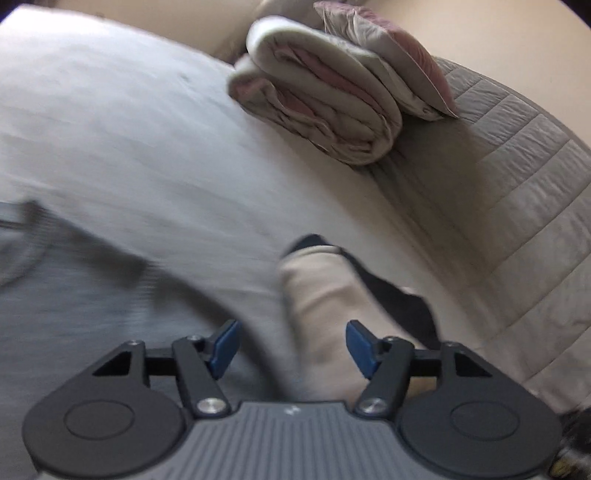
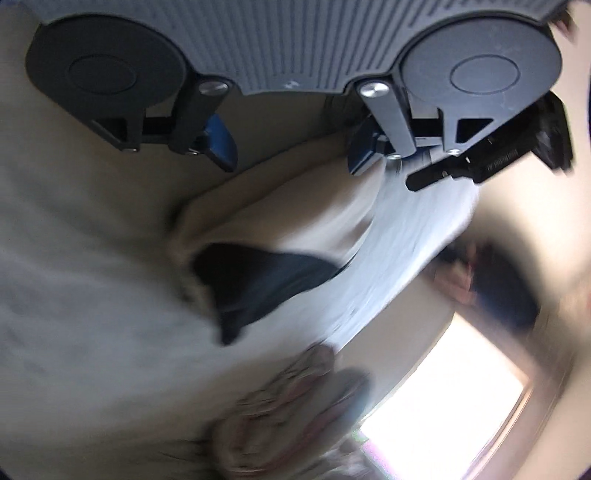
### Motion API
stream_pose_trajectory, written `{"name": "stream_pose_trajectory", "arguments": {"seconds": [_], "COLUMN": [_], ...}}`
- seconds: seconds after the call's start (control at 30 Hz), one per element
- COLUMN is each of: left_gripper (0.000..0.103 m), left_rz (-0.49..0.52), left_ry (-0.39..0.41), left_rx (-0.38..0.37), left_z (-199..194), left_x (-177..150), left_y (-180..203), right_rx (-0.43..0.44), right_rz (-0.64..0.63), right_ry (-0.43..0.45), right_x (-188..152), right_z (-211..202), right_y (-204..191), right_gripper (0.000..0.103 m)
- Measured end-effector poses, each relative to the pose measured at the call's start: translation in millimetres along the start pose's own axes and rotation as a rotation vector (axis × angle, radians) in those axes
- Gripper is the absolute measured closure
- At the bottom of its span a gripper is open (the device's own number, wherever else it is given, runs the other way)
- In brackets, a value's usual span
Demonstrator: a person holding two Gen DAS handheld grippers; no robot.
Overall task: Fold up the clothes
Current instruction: 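Grasp the cream-and-black sock with the left gripper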
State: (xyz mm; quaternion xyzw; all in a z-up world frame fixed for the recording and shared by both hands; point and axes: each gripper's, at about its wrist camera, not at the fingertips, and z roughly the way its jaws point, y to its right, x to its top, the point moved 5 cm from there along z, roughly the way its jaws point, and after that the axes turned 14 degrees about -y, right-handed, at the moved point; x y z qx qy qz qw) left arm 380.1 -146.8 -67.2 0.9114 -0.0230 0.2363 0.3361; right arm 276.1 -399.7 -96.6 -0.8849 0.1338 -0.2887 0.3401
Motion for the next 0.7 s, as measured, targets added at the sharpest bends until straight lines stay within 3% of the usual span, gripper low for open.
{"name": "stream_pose_trajectory", "arguments": {"seconds": [0.1,0.17,0.3,0.33,0.37,0.43,0.57,0.7], "left_gripper": [0.037,0.036,0.035,0.037,0.058,0.063,0.068,0.068], "left_rz": [-0.076,-0.124,-0.216,-0.230,-0.236,-0.251,-0.210,-0.147], "left_ry": [-0.072,-0.106,-0.092,-0.082,-0.071,-0.034,0.066,0.122], "left_rx": [-0.041,-0.026,-0.093,-0.118,-0.133,-0.166,-0.244,-0.288], "left_z": [30.6,47.0,66.2,70.9,74.5,77.8,72.4,76.3], "left_x": [12.8,17.9,23.9,25.0,25.0,23.9,23.8,28.9], "left_y": [4.2,-0.5,-11.8,-12.2,-10.5,-5.4,14.6,42.8], "right_rx": [0.032,0.081,0.109,0.089,0.049,0.005,0.024,-0.003], "right_rz": [0.127,0.171,0.222,0.212,0.181,0.135,0.060,0.047], "right_ry": [0.029,0.070,0.209,0.247,0.284,0.335,0.471,0.569], "right_x": [5.5,7.0,8.8,8.3,6.7,4.6,7.6,13.0], "right_z": [-4.6,-1.3,8.3,11.6,15.2,16.2,-16.2,-52.7], "right_y": [19.1,21.6,20.8,19.0,14.8,8.3,-0.2,2.6], "right_gripper": [0.029,0.022,0.022,0.028,0.042,0.054,0.086,0.089]}}
